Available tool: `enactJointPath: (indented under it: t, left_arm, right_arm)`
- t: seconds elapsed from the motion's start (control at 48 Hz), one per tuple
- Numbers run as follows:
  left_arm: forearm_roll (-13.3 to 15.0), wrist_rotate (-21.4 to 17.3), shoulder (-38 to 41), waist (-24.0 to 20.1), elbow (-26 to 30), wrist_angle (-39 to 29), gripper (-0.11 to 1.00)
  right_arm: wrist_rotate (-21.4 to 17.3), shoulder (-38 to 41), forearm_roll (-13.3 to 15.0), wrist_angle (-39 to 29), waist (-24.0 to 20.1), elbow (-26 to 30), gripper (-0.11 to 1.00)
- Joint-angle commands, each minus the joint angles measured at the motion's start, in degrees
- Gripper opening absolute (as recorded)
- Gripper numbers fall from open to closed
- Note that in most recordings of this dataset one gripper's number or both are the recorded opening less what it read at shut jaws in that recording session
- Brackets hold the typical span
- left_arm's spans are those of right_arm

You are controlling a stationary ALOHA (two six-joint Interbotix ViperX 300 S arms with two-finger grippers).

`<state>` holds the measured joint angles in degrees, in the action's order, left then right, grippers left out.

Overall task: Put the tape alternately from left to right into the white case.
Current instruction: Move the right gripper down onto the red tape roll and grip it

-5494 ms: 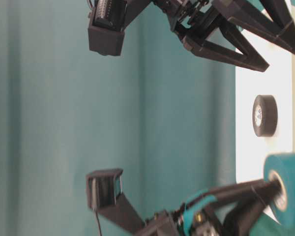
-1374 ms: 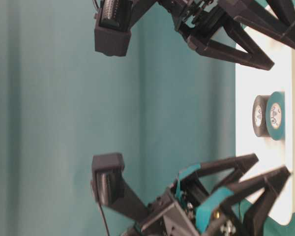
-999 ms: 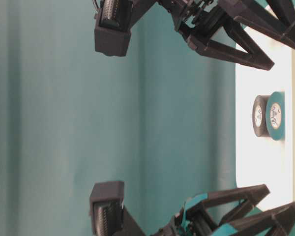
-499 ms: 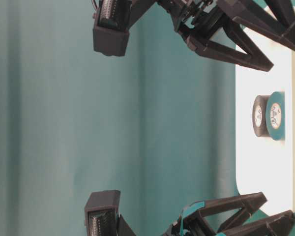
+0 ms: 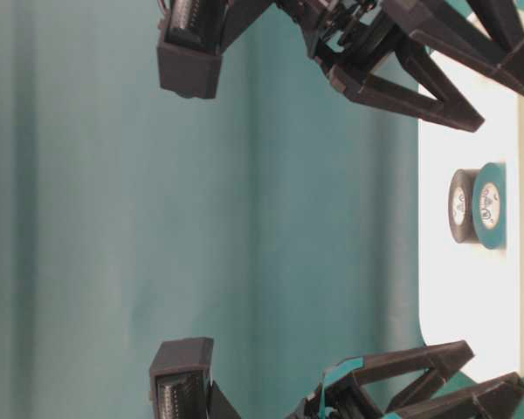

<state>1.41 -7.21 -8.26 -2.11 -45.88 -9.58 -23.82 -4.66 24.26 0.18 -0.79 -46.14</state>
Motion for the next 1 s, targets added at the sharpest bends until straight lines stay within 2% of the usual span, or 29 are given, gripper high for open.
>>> enactJointPath:
  t: [0.0, 0.166, 0.479, 0.978]
  left_arm:
    - [0.1, 0.1, -0.7, 0.1, 1.0, 0.4, 1.00]
    - [0.1, 0.1, -0.7, 0.1, 1.0, 0.4, 1.00]
    - [0.1, 0.1, -0.6, 0.1, 1.1, 0.4, 1.00]
    - [0.1, 0.1, -0.6, 0.1, 1.1, 0.4, 1.00]
  right_arm:
    - [-0.1, -0.5, -0.2, 1.6, -1.2, 0.5, 0.87]
    - [-1.2, 0.0, -0.2, 3.1, -3.6, 1.1, 0.87]
    - [-6.0, 3.7, -0.2, 3.4, -7.0, 3.6, 0.87]
    - [-6.2, 9.8, -0.2, 3.4, -10.5, 10.6, 0.87]
